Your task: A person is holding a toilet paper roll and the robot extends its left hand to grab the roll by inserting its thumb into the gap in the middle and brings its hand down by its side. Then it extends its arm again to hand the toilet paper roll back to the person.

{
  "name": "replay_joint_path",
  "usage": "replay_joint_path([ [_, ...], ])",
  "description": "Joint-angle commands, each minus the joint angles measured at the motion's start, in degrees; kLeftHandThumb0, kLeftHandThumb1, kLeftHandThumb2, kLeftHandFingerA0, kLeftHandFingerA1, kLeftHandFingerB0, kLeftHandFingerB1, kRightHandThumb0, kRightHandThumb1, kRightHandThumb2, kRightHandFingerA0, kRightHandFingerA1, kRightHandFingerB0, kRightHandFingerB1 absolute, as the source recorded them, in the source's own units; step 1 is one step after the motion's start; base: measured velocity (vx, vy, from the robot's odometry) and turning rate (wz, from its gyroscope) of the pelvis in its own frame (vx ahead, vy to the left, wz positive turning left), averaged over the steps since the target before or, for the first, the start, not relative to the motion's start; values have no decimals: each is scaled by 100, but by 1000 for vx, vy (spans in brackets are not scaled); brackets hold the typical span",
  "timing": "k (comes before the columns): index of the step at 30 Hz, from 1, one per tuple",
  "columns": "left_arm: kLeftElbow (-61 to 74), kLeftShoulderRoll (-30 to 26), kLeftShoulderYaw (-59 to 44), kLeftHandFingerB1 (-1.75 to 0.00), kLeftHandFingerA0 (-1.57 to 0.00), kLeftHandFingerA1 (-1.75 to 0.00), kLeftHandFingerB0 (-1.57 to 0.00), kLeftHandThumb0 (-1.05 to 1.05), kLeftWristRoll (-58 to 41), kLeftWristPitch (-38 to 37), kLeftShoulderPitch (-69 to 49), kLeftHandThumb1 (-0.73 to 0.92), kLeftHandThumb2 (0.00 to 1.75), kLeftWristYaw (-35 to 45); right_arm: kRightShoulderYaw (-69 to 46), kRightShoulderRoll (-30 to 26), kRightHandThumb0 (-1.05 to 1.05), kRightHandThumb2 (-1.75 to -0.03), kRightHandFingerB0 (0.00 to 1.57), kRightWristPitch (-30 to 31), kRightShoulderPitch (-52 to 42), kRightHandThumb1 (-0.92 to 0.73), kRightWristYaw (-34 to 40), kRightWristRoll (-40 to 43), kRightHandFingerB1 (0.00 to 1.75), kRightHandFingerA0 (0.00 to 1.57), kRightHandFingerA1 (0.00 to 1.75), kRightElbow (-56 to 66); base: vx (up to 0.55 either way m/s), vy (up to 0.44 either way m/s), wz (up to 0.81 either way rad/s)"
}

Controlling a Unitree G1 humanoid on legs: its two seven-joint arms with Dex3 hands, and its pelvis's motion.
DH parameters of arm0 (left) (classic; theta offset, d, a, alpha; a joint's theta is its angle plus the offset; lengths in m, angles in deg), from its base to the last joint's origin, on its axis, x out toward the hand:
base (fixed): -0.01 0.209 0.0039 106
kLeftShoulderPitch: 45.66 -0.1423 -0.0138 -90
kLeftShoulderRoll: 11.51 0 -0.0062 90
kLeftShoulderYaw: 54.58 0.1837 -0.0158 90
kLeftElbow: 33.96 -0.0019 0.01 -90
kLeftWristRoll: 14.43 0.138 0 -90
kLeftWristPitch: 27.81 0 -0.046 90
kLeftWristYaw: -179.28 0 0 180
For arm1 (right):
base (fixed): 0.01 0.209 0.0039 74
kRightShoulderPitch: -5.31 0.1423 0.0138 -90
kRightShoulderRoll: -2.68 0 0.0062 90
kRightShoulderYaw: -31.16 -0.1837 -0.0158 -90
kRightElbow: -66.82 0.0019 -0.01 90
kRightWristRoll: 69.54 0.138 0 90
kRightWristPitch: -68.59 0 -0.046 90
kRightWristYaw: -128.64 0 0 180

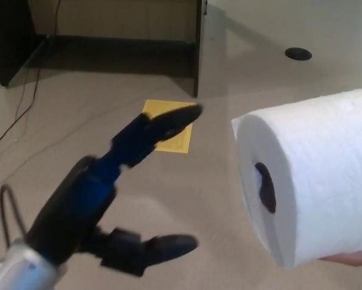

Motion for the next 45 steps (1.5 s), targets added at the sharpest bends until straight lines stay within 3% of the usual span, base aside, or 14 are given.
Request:
replay_joint_path([
  [1, 54, 91, 359, -27, -19, -32, -16, -47, 869, 1024, 836, 40, 52, -108, 34, -3, -40, -60, 58, 43, 112, -65, -51, -31, 42, 78, 58, -24, 0, 0, 0],
  [3, 19, 140, 440, -27, -19, -33, -16, -46, 931, 1074, 988, 40, 52, -112, 60, -4, -39, -60, 58, 33, 105, -65, -8, -58, 42, 78, 57, -9, 0, 0, 0],
  [4, 39, 163, 523, -48, -1, -49, 0, -27, 1007, 1122, 1010, 21, 80, -116, 69, -36, -40, -60, 58, 12, 60, -65, 29, -71, 42, 77, 55, -18, 0, 0, 0],
  [13, 138, 383, 654, -48, 0, -49, 0, -27, 1180, 1312, 1228, 23, 81, -151, 72, -41, -40, -60, 58, 55, 108, -65, -99, -35, 42, 79, 56, -22, 0, 0, 0],
  [15, 103, 429, 684, -27, -11, -35, -8, -56, 1220, 1381, 1348, 38, 62, -140, 26, -11, -41, -60, 59, 58, 122, -65, -162, 23, 42, 79, 58, -31, 0, 0, 0],
  [16, 23, 521, 768, -48, 0, -49, 0, -28, 1359, 1370, 1457, 24, 82, -227, 32, -26, -40, -60, 59, 54, 145, -65, -114, 0, 42, 79, 59, -31, 0, 0, 0],
  [22, -49, 752, 1000, -48, -1, -49, 0, -26, 1663, 1188, 1396, 25, 81, -392, 32, -69, -41, -60, 59, 65, 62, -65, -156, -3, 42, 77, 55, -13, 0, 0, 0],
  [23, -22, 796, 1030, -32, -17, -39, -11, -50, 1725, 1220, 1375, 38, 61, -422, 30, -96, -40, -60, 58, 92, 84, -65, -182, -5, 42, 77, 55, -12, 0, 0, 0],
  [26, 66, 839, 1056, -47, -2, -49, -1, -27, 1789, 1226, 1303, 25, 82, -421, 45, -84, -39, -60, 59, 72, 95, -65, -194, -22, 42, 78, 56, -18, 0, 0, 0],
  [27, 117, 865, 1069, -27, -20, -34, -16, -44, 1802, 1241, 1260, 43, 53, -420, 61, -62, -39, -60, 59, 68, 90, -64, -194, -34, 42, 79, 56, -12, 0, 0, 0],
  [34, 20, 1169, 1479, -27, -21, -33, -16, -44, 2052, 1372, 1447, 42, 53, -397, 22, -34, -40, -60, 59, 132, 80, -64, -210, 2, 41, 78, 56, -14, 0, 0, 0],
  [36, -91, 1269, 1626, -50, -7, -51, -5, -26, 2322, 1396, 1593, 22, 81, -462, 4, -15, -40, -60, 58, 151, 97, -64, -216, 19, 41, 79, 55, 3, 0, 0, 0],
  [42, -199, 1597, 2133, -50, -12, -52, -9, -25, 2856, 1469, 1578, 22, 82, -647, 105, 16, -40, -60, 59, 69, -172, -64, -67, -104, 42, 79, 55, -68, 0, 0, 0],
  [45, -417, 1653, 2307, -36, -26, -43, -19, -53, 3133, 1439, 1829, 38, 65, -640, 70, 48, -41, -60, 61, 198, -43, -64, -142, -45, 42, 81, 61, -98, 0, 0, 0],
])
